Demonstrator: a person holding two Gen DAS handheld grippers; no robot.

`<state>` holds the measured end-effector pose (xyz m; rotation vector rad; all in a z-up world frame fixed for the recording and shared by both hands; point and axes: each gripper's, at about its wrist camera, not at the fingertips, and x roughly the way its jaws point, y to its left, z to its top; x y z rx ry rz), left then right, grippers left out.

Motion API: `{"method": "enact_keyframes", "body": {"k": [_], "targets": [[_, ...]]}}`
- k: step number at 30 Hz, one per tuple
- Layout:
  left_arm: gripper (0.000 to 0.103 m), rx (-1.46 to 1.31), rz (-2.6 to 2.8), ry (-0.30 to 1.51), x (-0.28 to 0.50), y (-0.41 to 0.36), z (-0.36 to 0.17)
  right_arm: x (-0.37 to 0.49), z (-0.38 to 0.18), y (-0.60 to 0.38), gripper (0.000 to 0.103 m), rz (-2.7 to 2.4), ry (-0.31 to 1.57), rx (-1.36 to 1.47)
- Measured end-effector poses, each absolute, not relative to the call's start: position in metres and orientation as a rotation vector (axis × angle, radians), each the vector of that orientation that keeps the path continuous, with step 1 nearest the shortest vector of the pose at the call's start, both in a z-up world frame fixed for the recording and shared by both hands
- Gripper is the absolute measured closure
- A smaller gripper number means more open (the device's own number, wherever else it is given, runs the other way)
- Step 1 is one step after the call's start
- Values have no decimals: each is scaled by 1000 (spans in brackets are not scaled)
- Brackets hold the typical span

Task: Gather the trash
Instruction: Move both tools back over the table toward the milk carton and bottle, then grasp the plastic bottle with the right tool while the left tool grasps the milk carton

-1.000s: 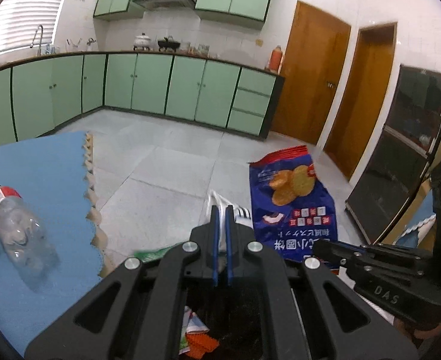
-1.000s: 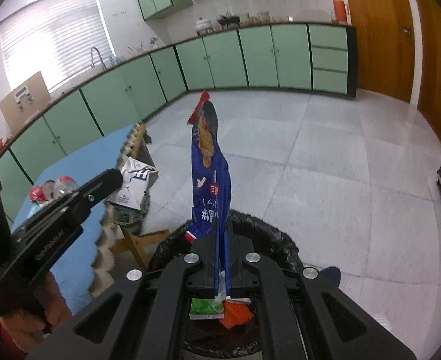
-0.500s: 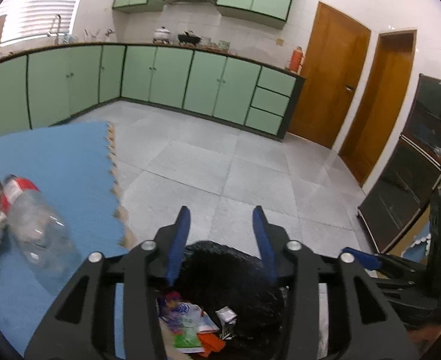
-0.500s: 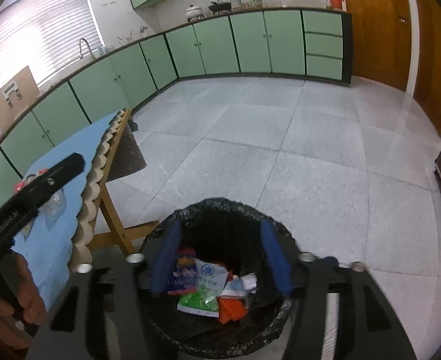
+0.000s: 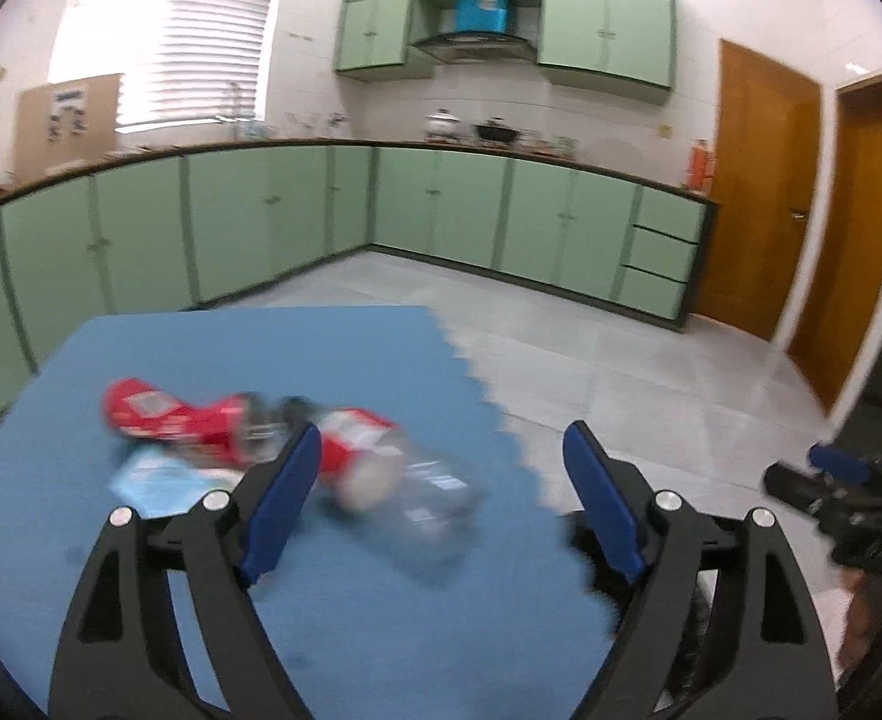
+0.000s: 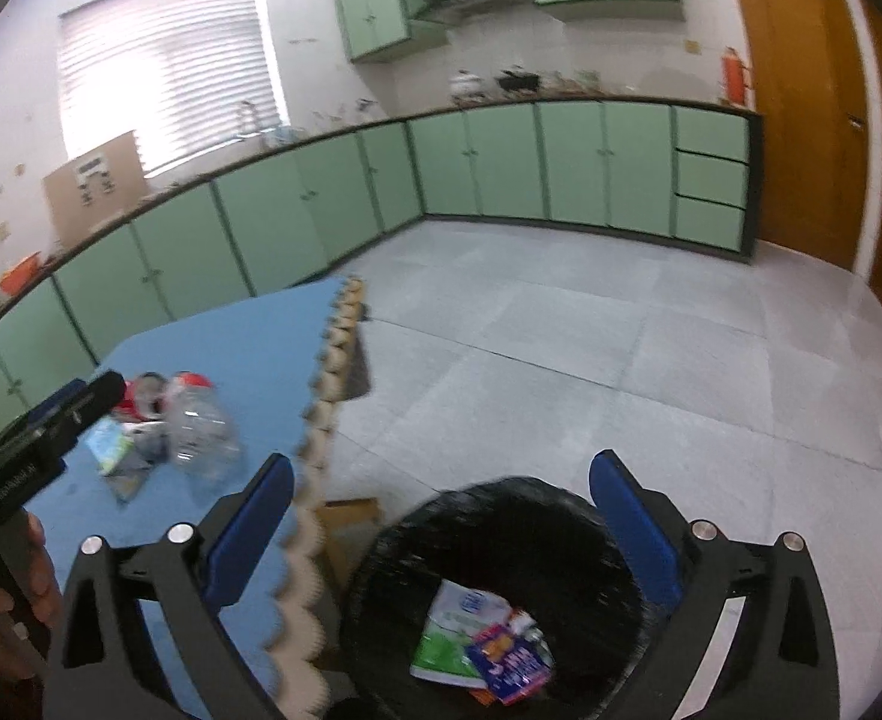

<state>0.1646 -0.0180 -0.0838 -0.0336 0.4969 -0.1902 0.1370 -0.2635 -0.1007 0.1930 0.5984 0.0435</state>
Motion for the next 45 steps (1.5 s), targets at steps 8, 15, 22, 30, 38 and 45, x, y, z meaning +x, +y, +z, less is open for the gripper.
{"method": "enact_keyframes", "body": {"k": [8,15,22,30,38,45], "targets": [[21,-15,-45,515,154,45,-88,167,-101,-190,6,215,567,143],[21,-36,19,542,158,71,-98,197,-116,-141,6,331,591,68],[21,-62,57,572,161,87,-110,226,-136,-121,6,438,670,21],[21,-75,83,595,172,92,-117,251,-144,-109,6,467,704,-17],[20,-75,89,616,181,95,-121,267,-154,-107,6,461,747,7],[19,-79,88,621,185,93,-119,274,-163,-103,35,544,807,28]]}}
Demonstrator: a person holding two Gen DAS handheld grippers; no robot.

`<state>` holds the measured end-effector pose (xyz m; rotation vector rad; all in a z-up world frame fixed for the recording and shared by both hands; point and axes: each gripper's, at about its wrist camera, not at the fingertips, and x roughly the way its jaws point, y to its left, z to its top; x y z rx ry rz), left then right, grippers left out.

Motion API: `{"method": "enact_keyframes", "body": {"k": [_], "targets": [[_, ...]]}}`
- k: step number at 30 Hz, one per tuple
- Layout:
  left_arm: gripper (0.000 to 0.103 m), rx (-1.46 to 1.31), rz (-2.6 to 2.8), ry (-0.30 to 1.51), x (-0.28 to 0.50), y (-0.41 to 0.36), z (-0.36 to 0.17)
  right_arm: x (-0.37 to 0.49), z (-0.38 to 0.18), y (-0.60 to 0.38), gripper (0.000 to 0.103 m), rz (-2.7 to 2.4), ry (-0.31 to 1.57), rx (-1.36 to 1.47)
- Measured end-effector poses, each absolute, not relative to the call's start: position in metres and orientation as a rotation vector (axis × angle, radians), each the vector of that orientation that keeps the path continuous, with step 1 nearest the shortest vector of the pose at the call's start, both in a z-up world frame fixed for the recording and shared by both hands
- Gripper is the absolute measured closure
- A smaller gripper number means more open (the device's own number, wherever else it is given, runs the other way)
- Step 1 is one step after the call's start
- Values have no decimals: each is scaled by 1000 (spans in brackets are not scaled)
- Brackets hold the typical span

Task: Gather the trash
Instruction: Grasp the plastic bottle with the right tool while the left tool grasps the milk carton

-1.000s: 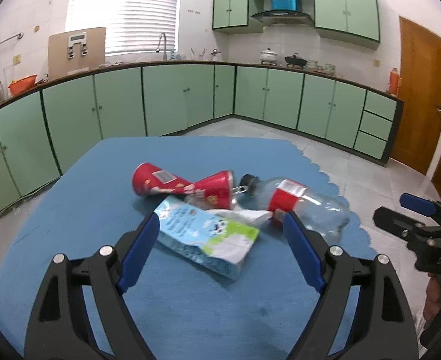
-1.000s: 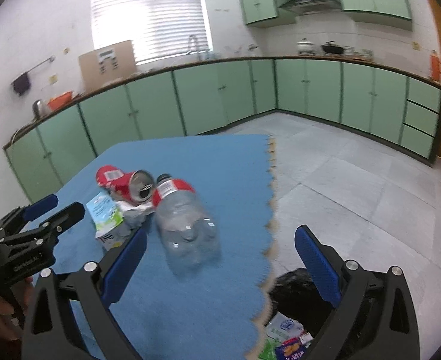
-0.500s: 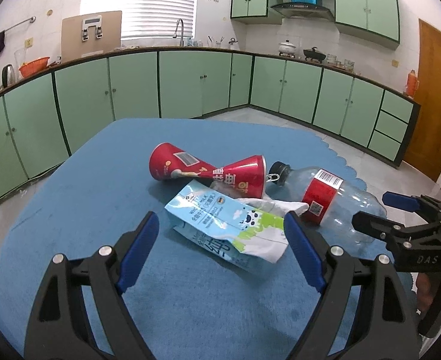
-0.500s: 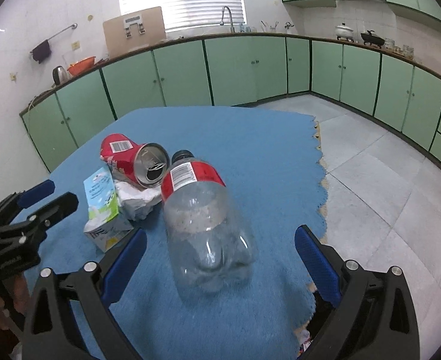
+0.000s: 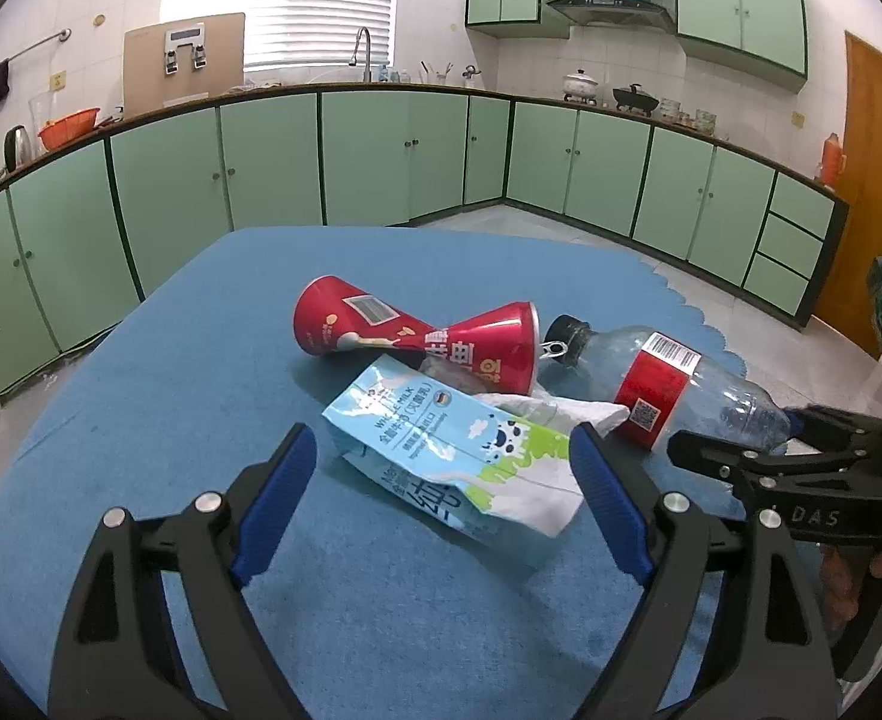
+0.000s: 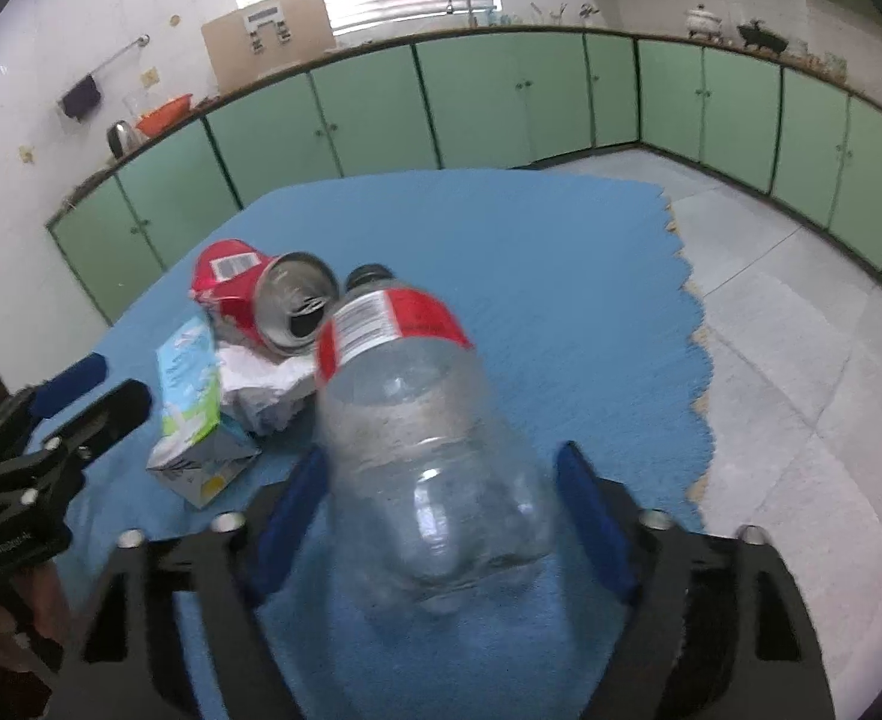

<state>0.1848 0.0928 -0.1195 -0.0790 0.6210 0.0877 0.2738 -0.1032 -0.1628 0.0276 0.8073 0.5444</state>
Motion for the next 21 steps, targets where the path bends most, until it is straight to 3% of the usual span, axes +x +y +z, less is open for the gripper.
{"method": "enact_keyframes", "body": {"k": [13,21], "targets": [[17,-49,87,685,210,64,-130,255,-162,-125,39,500,785,54],[17,-87,166,753,213,86,-138,257,-164,-127,39,501,784,75]]}}
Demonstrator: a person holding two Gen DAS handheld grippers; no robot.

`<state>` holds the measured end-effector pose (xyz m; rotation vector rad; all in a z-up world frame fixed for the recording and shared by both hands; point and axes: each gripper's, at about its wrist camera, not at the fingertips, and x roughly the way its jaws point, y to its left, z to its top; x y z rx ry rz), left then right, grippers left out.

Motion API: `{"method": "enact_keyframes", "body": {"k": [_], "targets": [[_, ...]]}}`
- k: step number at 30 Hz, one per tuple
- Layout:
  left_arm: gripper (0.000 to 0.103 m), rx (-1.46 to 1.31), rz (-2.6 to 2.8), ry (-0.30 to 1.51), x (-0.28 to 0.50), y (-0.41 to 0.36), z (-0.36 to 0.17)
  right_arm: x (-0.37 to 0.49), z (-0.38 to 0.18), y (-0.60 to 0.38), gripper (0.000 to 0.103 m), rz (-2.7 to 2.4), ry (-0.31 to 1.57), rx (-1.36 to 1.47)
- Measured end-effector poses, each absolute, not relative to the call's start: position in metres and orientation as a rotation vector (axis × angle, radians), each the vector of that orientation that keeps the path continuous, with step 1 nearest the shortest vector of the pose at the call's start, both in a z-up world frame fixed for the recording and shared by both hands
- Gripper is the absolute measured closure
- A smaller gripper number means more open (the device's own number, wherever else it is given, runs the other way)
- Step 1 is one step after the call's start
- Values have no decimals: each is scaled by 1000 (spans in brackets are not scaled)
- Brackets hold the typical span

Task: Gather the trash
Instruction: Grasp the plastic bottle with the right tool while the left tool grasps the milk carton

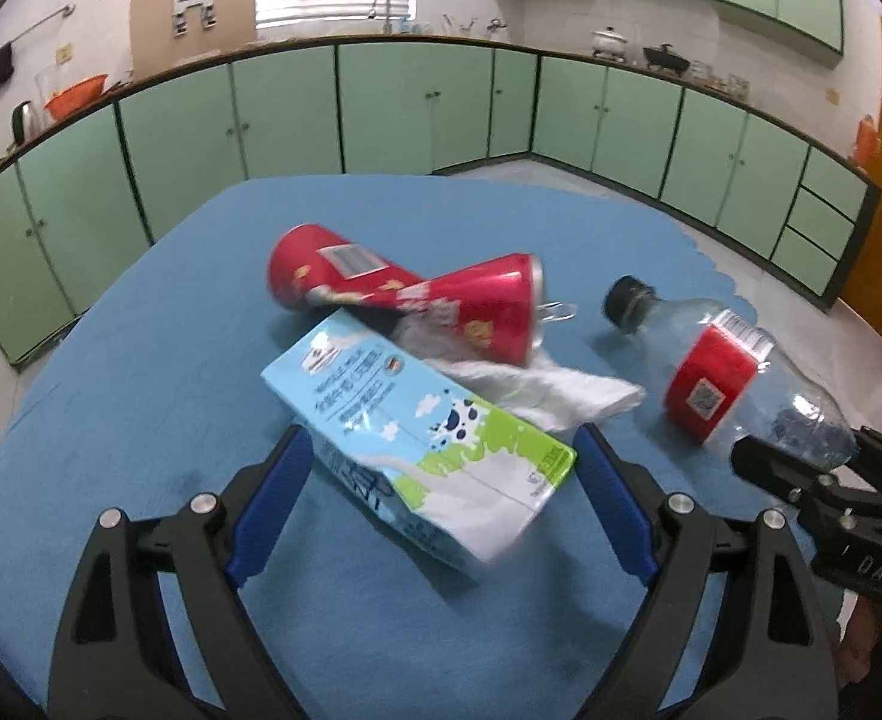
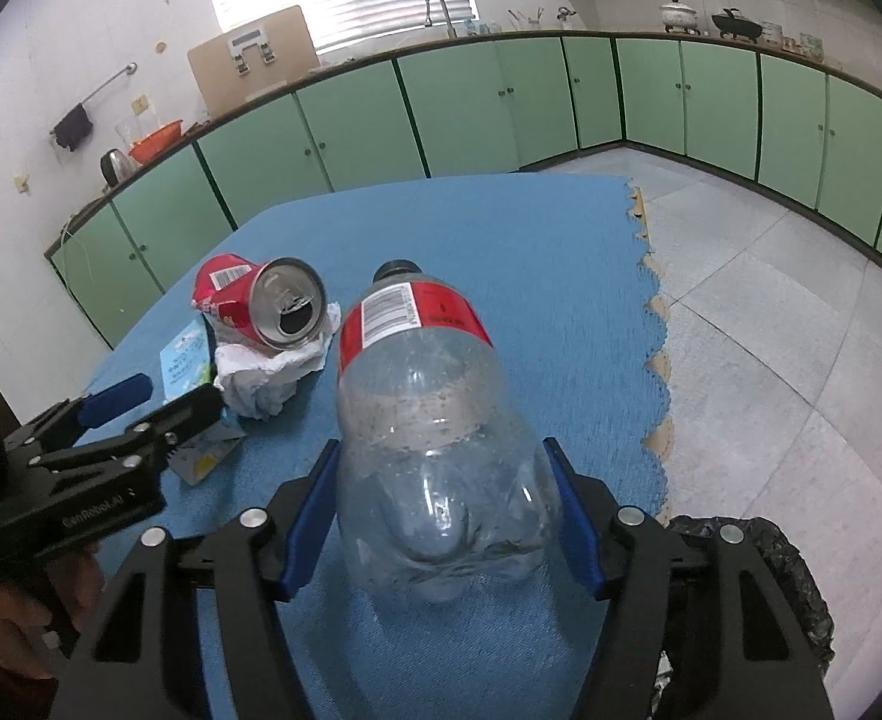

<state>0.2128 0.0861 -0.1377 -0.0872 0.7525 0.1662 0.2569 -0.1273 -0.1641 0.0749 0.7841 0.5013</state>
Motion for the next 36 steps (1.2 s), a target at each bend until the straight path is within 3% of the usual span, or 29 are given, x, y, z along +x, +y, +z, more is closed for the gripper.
{"method": "enact_keyframes", "body": {"k": [9,17,22,26,28,36], "targets": [[17,-125,240,766,181,114,-133,256,-163,-123,39,488,786,55],[18,-120,261,763,205,106,-133,257,-162,-117,39,478,788,56],[36,-180,249,805,208,115,-144,258,-163,-114,38,470,787,61],[43,-195,232,798,207,117,-144,259,-163,-112,39,464,794,57],[55,-180,230,777,206,115,-141,258,-163,-112,40,462,795,59],[57,-194,177,764,194,115,-136,245,-153,-119,41,426,781,73]]}}
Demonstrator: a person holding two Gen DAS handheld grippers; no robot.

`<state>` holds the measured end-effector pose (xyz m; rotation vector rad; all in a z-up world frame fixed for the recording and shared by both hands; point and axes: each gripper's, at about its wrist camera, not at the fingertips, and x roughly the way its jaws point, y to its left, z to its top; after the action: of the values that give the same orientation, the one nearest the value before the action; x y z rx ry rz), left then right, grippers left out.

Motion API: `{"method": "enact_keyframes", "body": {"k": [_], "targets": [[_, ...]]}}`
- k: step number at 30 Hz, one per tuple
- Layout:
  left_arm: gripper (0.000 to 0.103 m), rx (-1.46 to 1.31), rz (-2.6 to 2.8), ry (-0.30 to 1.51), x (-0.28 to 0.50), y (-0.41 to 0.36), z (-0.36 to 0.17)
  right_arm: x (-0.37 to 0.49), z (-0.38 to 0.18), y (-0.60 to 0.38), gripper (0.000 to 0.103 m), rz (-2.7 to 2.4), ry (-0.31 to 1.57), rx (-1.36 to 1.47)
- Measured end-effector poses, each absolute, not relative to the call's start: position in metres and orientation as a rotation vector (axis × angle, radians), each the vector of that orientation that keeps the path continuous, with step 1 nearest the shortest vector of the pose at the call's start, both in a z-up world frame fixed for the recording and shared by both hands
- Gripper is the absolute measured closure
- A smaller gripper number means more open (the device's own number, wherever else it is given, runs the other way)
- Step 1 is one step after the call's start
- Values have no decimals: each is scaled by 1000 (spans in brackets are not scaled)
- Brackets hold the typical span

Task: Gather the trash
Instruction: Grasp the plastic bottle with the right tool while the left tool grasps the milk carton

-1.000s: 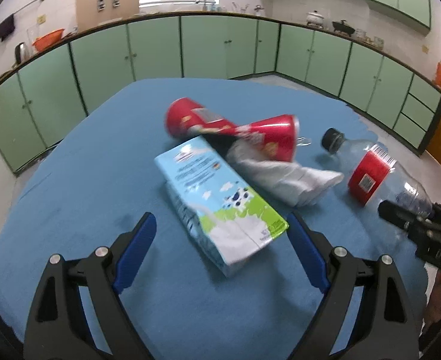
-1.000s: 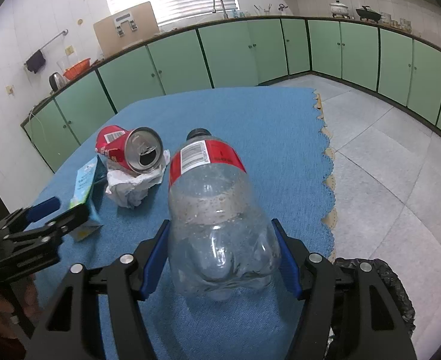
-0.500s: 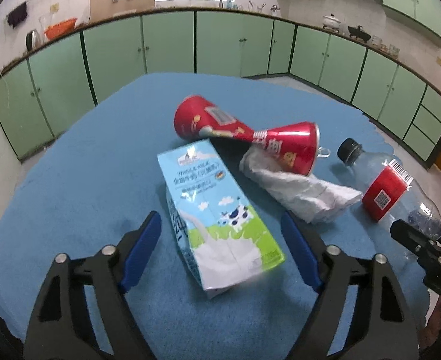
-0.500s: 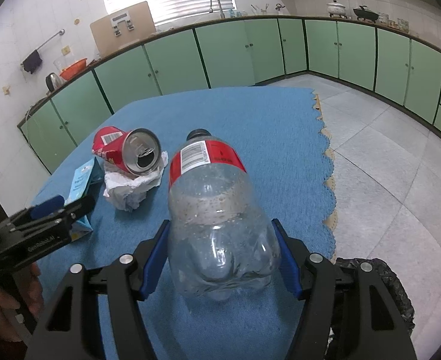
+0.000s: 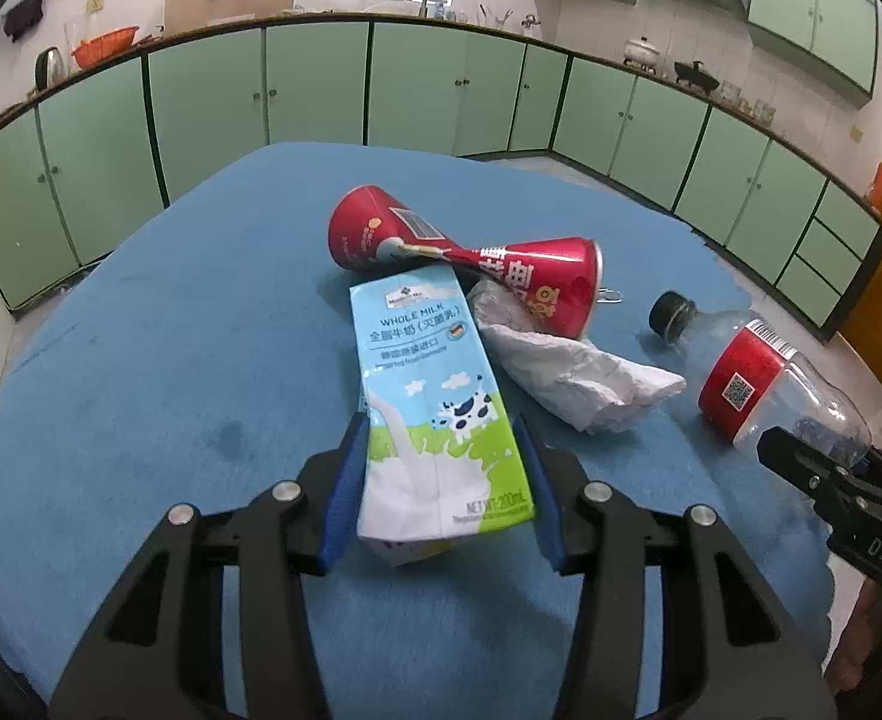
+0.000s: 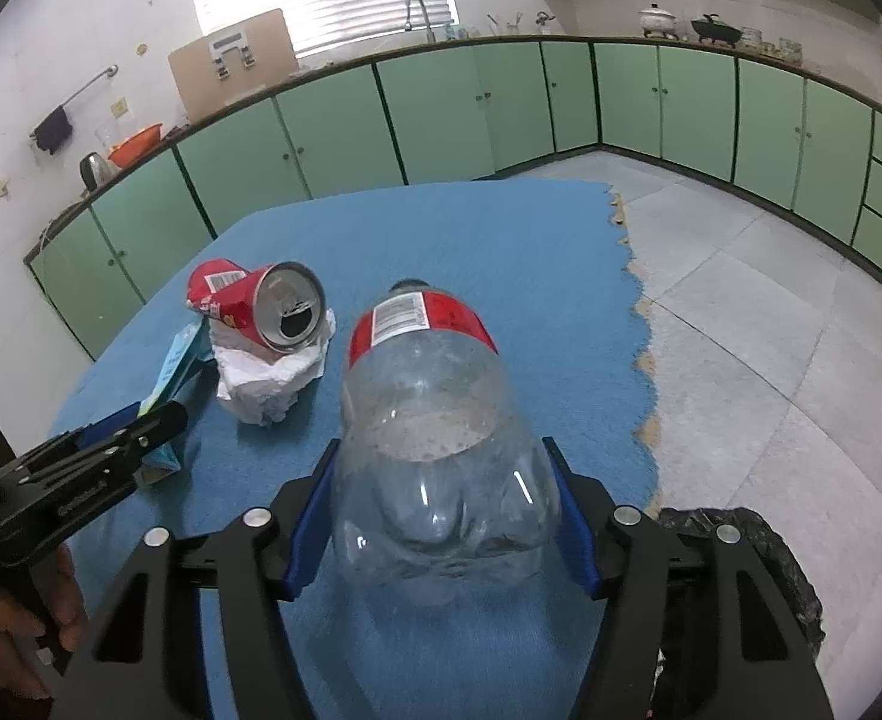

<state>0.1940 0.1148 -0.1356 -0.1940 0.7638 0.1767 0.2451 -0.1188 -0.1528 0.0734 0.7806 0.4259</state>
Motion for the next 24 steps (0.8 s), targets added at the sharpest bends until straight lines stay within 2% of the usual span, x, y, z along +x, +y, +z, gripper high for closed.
{"method": "enact_keyframes", "body": {"k": [8,14,17,21,23,24], "targets": [[58,-180,115,751,169,105,-124,218,-143,-129,41,404,775,86],[59,-153,79,762,162,94,-128,212,-149,-117,41,422,840,3],[59,-147,77,763,162,95,-131,211,-149,-114,35,417,834,-9],[58,-129,72,796,166,93,-138,220,-147,-113,33,417,838,18],[57,-131,74,809,167,94,-139,226,-147,-110,31,418,846,15],[48,-135,76,813,169,95,-138,228,-147,-109,30,421,851,13]]}}
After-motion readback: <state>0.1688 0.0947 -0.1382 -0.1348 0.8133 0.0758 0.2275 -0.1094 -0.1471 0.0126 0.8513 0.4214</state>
